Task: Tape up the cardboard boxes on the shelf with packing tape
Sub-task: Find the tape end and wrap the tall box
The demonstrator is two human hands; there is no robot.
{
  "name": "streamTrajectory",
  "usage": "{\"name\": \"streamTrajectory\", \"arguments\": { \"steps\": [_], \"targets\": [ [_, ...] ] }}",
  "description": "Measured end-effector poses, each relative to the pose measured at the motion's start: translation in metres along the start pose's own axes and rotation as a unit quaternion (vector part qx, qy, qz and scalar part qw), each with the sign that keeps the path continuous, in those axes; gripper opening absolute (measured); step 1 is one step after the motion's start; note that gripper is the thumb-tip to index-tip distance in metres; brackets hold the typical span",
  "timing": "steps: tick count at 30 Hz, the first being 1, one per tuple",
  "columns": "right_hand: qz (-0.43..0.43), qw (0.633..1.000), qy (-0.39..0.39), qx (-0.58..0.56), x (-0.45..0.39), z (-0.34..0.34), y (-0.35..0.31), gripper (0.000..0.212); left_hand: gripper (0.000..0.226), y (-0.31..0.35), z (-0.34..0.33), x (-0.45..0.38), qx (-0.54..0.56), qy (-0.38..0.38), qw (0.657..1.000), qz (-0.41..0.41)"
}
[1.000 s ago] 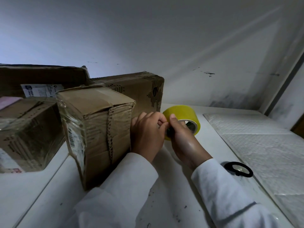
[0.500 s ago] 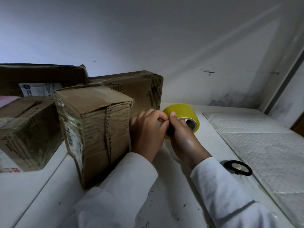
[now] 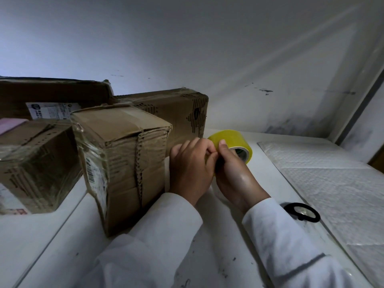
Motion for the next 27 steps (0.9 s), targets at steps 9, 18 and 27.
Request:
{"name": "streamTrajectory", "arguments": {
  "steps": [9, 18, 27],
  "targets": [
    [-0.011, 0.997, -0.022, -0.070, -0.0032, 0.0008, -0.0016, 0.050, 0.021, 0.0000, 0.0033, -0.0011, 0.091, 0.030, 0.995, 0.009],
    [-0.010, 1.000, -0.002, -0.007, -0.0061, 0.0033, 0.0035, 0.048, 0.019, -0.0008, 0.0040, 0.0005, 0.009, 0.023, 0.999, 0.027],
    [-0.011, 1.000, -0.005, -0.008, -0.0035, 0.0019, 0.0033, 0.046, 0.022, 0.0010, 0.0026, -0.0019, 0.004, 0.004, 0.999, 0.038]
  ]
}}
Point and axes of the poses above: each hand's wrist, its own x-axis away from the middle knuckle, its own z-axis out of the back of the hand, y = z × x, the point moved 5 cm from there along -x, towards the middle knuckle, and after that the axes turned 7 degrees about -y, right-handed, at the moved point
